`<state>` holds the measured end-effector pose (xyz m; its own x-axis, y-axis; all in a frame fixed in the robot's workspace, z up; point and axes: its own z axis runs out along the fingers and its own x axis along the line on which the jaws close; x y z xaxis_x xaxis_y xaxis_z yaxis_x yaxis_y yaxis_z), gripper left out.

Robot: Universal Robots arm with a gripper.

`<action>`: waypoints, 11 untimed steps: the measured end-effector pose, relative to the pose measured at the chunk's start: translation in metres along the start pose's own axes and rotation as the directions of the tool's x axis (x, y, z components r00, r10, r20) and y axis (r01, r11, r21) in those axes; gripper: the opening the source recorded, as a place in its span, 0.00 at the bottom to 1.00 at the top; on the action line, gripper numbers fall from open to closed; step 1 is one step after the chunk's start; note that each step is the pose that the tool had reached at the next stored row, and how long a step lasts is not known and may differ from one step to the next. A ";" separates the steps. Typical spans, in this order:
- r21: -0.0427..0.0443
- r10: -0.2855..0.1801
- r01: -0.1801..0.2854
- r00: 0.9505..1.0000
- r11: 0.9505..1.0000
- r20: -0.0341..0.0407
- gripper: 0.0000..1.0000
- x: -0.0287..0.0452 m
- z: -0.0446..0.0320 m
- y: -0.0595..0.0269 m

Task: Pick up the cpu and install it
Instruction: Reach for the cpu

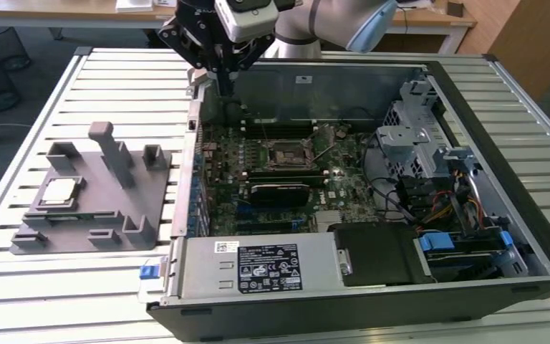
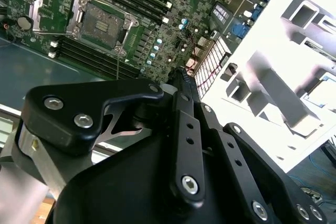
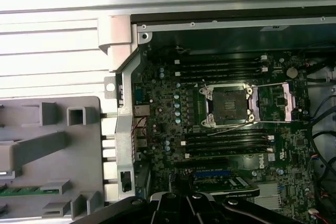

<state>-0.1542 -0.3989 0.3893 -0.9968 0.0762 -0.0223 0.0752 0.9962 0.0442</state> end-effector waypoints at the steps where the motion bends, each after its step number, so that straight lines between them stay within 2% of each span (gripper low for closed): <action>1: 0.000 0.000 0.000 1.000 1.000 0.000 0.11 0.0002 0.0001 0.0000; 11: 0.000 0.000 0.000 1.000 1.000 0.000 0.11 0.0024 0.0006 -0.0002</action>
<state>-0.1565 -0.3989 0.3887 -0.9968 0.0763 -0.0222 0.0752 0.9962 0.0442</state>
